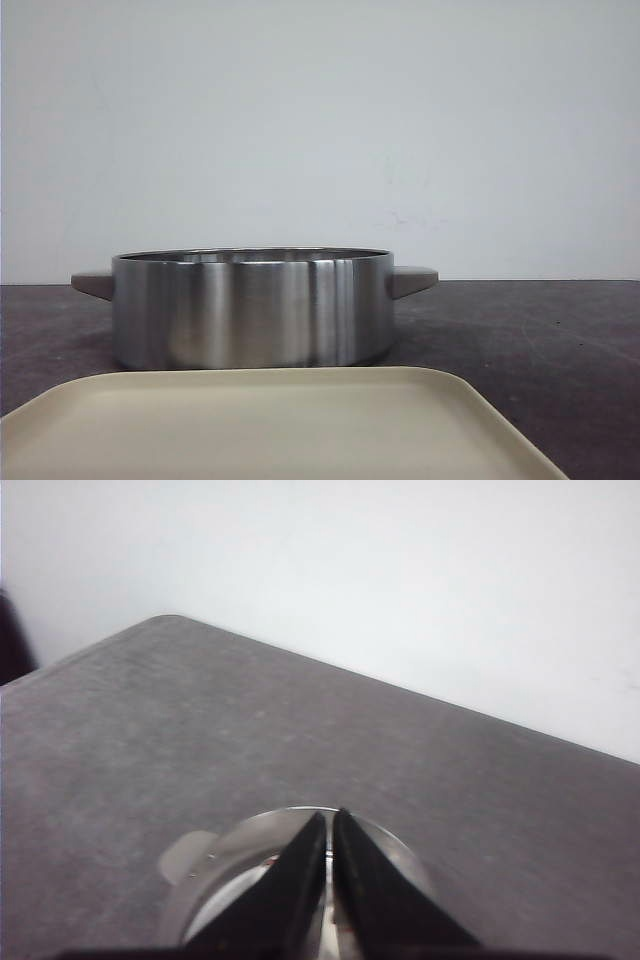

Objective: Steam buns

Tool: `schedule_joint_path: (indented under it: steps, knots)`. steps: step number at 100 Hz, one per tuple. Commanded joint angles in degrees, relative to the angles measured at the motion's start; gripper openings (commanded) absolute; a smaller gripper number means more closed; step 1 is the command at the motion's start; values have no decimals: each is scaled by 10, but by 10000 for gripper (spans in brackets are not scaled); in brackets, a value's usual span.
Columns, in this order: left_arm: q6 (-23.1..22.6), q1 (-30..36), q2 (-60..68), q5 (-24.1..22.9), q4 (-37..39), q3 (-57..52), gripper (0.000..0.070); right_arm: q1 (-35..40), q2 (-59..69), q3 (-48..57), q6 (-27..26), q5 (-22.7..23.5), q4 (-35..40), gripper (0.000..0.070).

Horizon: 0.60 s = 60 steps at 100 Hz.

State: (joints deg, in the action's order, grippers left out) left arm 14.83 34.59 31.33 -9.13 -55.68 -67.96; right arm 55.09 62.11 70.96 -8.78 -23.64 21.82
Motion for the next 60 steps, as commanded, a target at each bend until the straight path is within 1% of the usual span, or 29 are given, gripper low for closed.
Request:
schedule_joint_path:
  steps: [1, 8, 16, 22, 28, 38, 43, 49, 60]
  knots:
    - [5, 4, 1, -3, 4, -8, 0, -18, -15, -25, 10, 12, -18, 7]
    - [5, 4, 1, -3, 4, -8, 0, -49, -42, -85, 40, 42, -82, 7]
    - [5, 4, 1, -3, 4, -8, 0, -90, -80, -179, 79, 89, -188, 7]
    - [5, 4, 1, -3, 4, -8, 0, -123, -113, -254, 84, 129, -259, 7]
    - [5, 4, 1, -3, 4, -8, 0, -156, -153, -326, 84, 168, -301, 7]
    - [5, 4, 1, -3, 4, -8, 0, -215, -231, -423, 89, 222, -309, 7]
    - [5, 4, 1, -3, 4, -8, 0, -247, -275, -463, 98, 238, -303, 7]
    - [5, 4, 1, -3, 4, -8, 0, -286, -331, -506, 108, 248, -298, 7]
    - [5, 4, 1, -3, 4, -8, 0, -362, -436, -571, 109, 252, -285, 7]
